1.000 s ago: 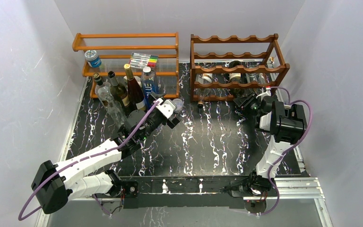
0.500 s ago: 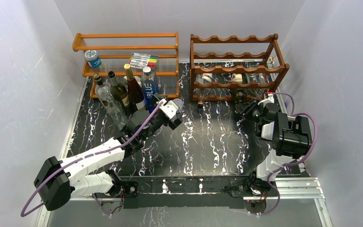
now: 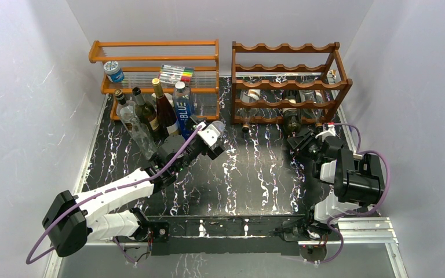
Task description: Take the wine bottle off the wine rack
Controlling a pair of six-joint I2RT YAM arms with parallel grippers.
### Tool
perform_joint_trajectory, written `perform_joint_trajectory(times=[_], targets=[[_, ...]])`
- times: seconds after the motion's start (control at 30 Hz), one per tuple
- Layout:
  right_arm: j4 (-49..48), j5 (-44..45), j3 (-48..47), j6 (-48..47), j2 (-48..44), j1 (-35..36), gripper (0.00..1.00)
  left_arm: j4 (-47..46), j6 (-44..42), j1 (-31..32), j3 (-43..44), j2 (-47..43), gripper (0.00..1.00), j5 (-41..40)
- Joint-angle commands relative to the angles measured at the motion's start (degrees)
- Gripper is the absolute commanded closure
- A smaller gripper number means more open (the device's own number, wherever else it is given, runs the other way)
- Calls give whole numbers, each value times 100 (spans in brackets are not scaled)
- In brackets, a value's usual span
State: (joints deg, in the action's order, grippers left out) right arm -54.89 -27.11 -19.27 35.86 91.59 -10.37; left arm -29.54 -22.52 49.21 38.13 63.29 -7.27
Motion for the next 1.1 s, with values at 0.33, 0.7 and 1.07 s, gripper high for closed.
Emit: perform_joint_trajectory(times=[0.33,0.7,1.07], targets=[[6,-457,-435,-210,-363,74,100,82,153,71,259,298,2,710],[916,-437,-1061,-334,-445,79,100,507,868,166,1874,1604,14,720],[1312,-342,-1140,-248,-548,78,100,-120,947,283,3348,3392,29,447]])
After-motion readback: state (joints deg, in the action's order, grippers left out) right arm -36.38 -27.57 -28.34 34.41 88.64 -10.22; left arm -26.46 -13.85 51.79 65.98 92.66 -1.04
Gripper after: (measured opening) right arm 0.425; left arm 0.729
